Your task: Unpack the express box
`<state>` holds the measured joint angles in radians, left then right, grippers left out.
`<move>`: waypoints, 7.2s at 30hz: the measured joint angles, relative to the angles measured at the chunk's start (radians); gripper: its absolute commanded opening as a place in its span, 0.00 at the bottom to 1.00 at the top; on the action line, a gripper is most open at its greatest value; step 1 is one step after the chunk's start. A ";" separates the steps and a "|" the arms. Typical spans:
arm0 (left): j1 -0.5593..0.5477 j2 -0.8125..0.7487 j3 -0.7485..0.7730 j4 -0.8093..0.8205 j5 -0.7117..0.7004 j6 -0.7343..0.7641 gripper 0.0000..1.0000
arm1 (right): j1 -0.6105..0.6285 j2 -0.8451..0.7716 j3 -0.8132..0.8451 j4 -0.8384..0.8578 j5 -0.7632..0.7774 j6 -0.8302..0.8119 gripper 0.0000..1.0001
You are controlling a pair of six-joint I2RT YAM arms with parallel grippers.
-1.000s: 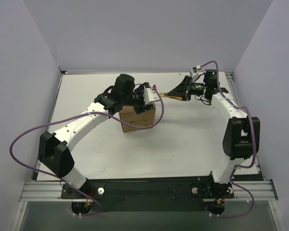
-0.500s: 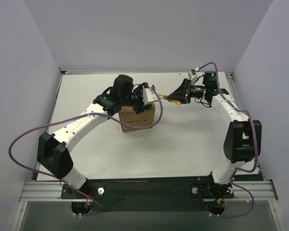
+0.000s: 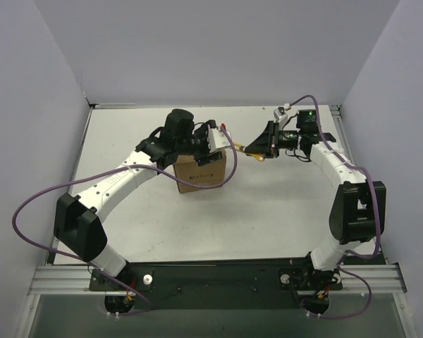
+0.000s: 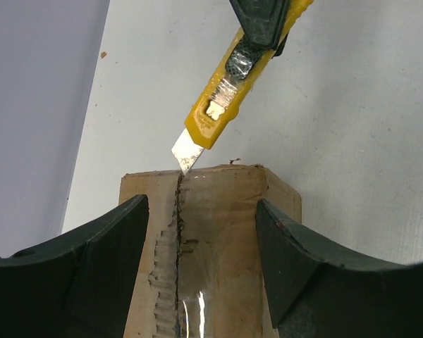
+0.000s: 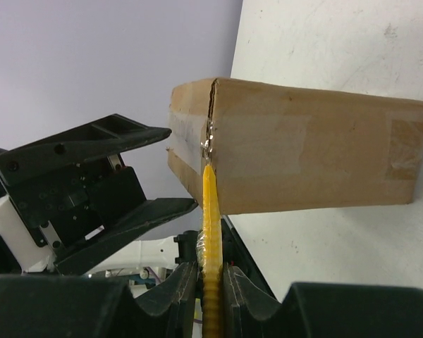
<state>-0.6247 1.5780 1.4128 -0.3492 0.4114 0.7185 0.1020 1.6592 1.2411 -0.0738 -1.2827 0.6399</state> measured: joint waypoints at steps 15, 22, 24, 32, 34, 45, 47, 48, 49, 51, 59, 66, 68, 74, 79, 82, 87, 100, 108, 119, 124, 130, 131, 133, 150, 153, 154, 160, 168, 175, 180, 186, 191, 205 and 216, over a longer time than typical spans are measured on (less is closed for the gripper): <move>0.003 -0.009 -0.022 0.033 0.002 0.000 0.72 | -0.012 -0.093 -0.072 -0.120 -0.018 -0.088 0.00; 0.001 -0.031 -0.023 -0.008 0.011 -0.014 0.75 | -0.059 -0.103 0.035 -0.389 0.033 -0.331 0.00; 0.000 -0.042 -0.008 -0.053 0.021 -0.033 0.77 | -0.058 -0.103 0.108 -0.449 0.063 -0.441 0.00; 0.049 -0.055 0.229 -0.230 0.222 -0.137 0.75 | 0.122 -0.165 0.338 -0.669 0.313 -1.030 0.00; 0.061 -0.055 0.265 -0.232 0.270 -0.161 0.72 | 0.167 -0.191 0.365 -0.698 0.362 -1.147 0.00; 0.066 -0.042 0.237 -0.227 0.478 -0.272 0.63 | 0.394 -0.206 0.495 -0.733 0.581 -1.425 0.00; 0.066 -0.042 0.219 -0.224 0.492 -0.287 0.61 | 0.423 -0.206 0.507 -0.737 0.601 -1.432 0.00; 0.065 -0.042 0.214 -0.223 0.497 -0.293 0.58 | 0.433 -0.206 0.512 -0.740 0.607 -1.433 0.00; 0.065 -0.041 0.214 -0.224 0.502 -0.297 0.54 | 0.440 -0.206 0.515 -0.742 0.612 -1.435 0.00; 0.065 -0.041 0.214 -0.222 0.510 -0.300 0.50 | 0.449 -0.206 0.520 -0.744 0.622 -1.435 0.00; 0.065 -0.023 0.217 -0.232 0.540 -0.278 0.40 | 0.464 -0.206 0.536 -0.745 0.632 -1.431 0.00; 0.064 0.008 0.217 -0.241 0.563 -0.257 0.00 | 0.463 -0.206 0.536 -0.745 0.635 -1.410 0.00; 0.063 0.012 0.217 -0.241 0.581 -0.234 0.00 | 0.458 -0.206 0.536 -0.746 0.631 -1.393 0.04; 0.095 0.025 0.163 0.013 0.644 -0.539 0.00 | 0.321 -0.200 0.545 -0.638 0.489 -1.117 0.60; 0.172 0.050 0.017 0.497 0.651 -1.010 0.00 | 0.104 -0.178 0.547 -0.419 0.309 -0.733 0.73; 0.179 0.082 0.011 0.670 0.652 -1.191 0.00 | 0.085 -0.181 0.510 -0.310 0.220 -0.594 0.73; 0.171 0.101 0.011 0.823 0.652 -1.354 0.00 | 0.116 -0.182 0.455 -0.244 0.164 -0.514 0.70; 0.166 0.139 0.021 0.934 0.668 -1.484 0.00 | 0.166 -0.129 0.452 -0.117 0.146 -0.417 0.61; 0.165 0.148 0.027 0.949 0.678 -1.509 0.00 | 0.195 -0.108 0.452 -0.095 0.141 -0.394 0.50; 0.165 0.164 0.054 0.995 0.719 -1.534 0.00 | 0.194 -0.103 0.453 -0.085 0.152 -0.402 0.05; 0.165 0.176 0.067 0.992 0.729 -1.528 0.35 | 0.188 -0.101 0.453 -0.092 0.154 -0.417 0.00; 0.168 0.179 0.070 0.823 0.634 -1.366 0.68 | 0.157 -0.101 0.453 -0.110 0.259 -0.389 0.00; 0.173 0.179 0.072 0.770 0.612 -1.317 0.70 | 0.139 -0.101 0.452 -0.110 0.286 -0.375 0.00; 0.183 0.176 0.079 0.636 0.554 -1.178 0.75 | 0.090 -0.101 0.445 -0.105 0.330 -0.346 0.00; 0.028 -0.110 -0.076 0.142 0.082 -0.120 0.83 | 0.112 -0.198 -0.101 0.286 0.730 0.018 0.00; 0.028 -0.109 -0.100 0.109 0.068 -0.064 0.83 | 0.136 -0.216 -0.125 0.345 0.760 0.050 0.00; 0.027 -0.108 -0.104 0.094 0.066 -0.051 0.83 | 0.138 -0.222 -0.129 0.362 0.769 0.055 0.00; 0.027 -0.102 -0.105 0.066 0.066 -0.011 0.83 | 0.150 -0.239 -0.142 0.420 0.799 0.064 0.00; 0.024 -0.060 -0.105 0.065 0.063 -0.003 0.83 | 0.180 -0.238 -0.142 0.439 0.806 0.067 0.00; 0.024 -0.056 -0.108 0.070 0.056 -0.003 0.83 | 0.213 -0.238 -0.142 0.443 0.809 0.058 0.00; 0.024 -0.055 -0.113 0.072 0.048 -0.003 0.83 | 0.228 -0.238 -0.142 0.441 0.821 0.040 0.00; 0.024 -0.053 -0.113 0.076 0.044 -0.004 0.83 | 0.240 -0.225 -0.142 0.441 0.828 0.032 0.00; 0.024 -0.044 -0.113 0.080 0.042 -0.008 0.83 | 0.241 -0.203 -0.142 0.439 0.831 0.030 0.00; 0.024 -0.026 -0.113 0.100 0.037 -0.027 0.82 | 0.247 -0.197 -0.142 0.436 0.876 0.025 0.00; 0.024 -0.024 -0.113 0.107 0.037 -0.032 0.82 | 0.247 -0.197 -0.142 0.460 0.883 0.052 0.00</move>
<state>-0.6006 1.5543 1.2999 -0.2420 0.4480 0.6868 0.3489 1.4624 1.0996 0.3859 -0.4000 0.6922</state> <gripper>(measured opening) 0.827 0.185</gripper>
